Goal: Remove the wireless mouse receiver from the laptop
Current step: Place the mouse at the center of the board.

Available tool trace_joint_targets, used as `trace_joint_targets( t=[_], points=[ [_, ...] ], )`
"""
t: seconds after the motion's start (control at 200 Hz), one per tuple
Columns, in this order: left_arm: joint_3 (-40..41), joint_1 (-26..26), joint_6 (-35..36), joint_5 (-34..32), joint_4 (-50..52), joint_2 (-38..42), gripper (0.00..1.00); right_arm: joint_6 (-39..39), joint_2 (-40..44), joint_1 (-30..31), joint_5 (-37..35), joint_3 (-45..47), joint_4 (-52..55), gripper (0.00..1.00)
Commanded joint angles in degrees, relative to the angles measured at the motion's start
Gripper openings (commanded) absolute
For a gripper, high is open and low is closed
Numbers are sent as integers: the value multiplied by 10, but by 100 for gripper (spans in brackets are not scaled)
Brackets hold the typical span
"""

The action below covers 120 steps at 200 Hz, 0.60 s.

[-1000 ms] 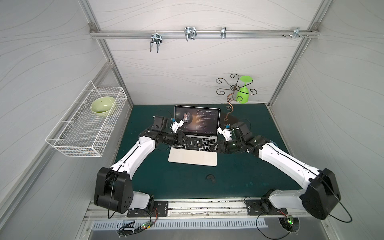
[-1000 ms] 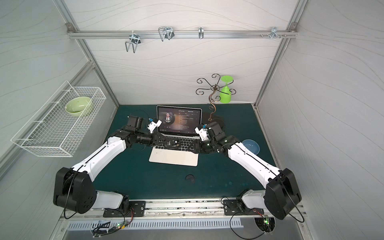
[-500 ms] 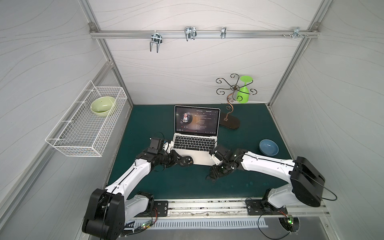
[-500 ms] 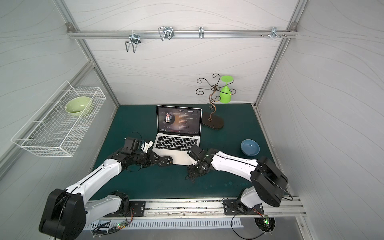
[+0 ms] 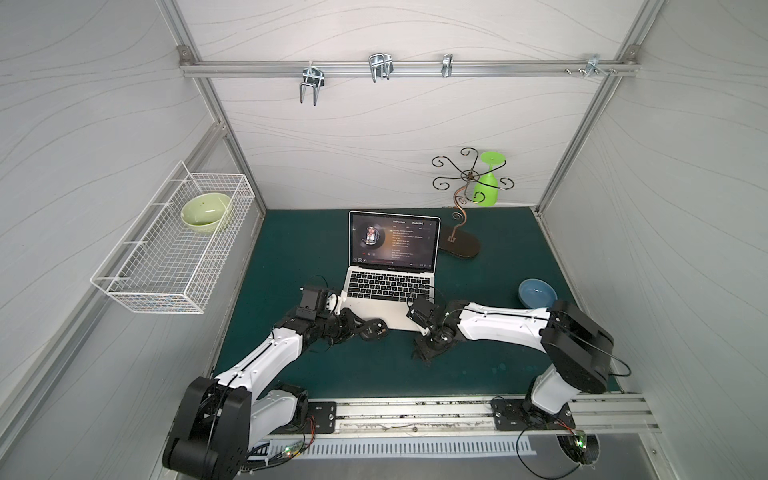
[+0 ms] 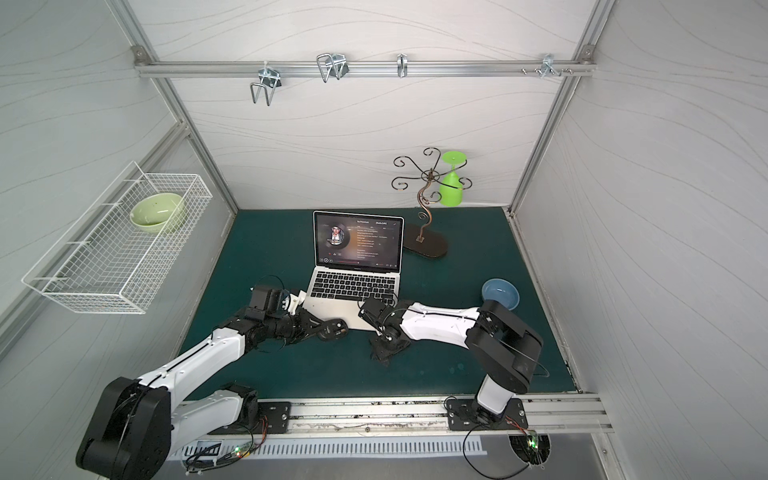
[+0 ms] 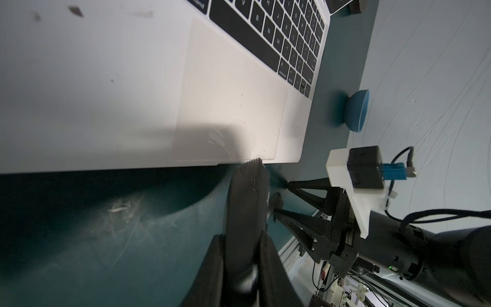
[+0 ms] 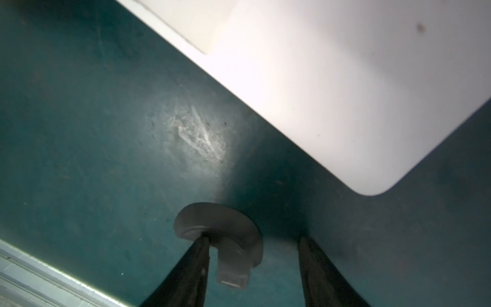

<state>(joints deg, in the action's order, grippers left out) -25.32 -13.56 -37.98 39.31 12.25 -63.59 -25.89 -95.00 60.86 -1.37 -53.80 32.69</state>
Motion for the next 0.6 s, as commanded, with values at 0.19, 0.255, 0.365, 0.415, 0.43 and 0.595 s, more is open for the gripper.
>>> trace_joint_targets(
  t=[0.19, 0.255, 0.365, 0.415, 0.43, 0.595],
  points=[
    [-7, -61, 3, 13, -44, -27, 0, -2, 10, 20, -17, 30, 14, 58],
    [-9, -79, 7, 12, -45, -43, 0, 3, 43, 20, -4, 51, 6, 59],
    [-9, -90, 9, 9, -50, -68, 0, 13, 75, 20, 25, 77, -22, 60],
    [-8, -90, 7, 16, -54, -77, 0, 14, 68, 20, 28, 76, -23, 60],
    [-8, -90, 5, 19, -57, -81, 0, 14, 66, 20, 29, 75, -24, 60],
    [-23, -90, 14, 13, -40, -119, 0, 18, 32, 23, 17, 66, -31, 60]
  ],
)
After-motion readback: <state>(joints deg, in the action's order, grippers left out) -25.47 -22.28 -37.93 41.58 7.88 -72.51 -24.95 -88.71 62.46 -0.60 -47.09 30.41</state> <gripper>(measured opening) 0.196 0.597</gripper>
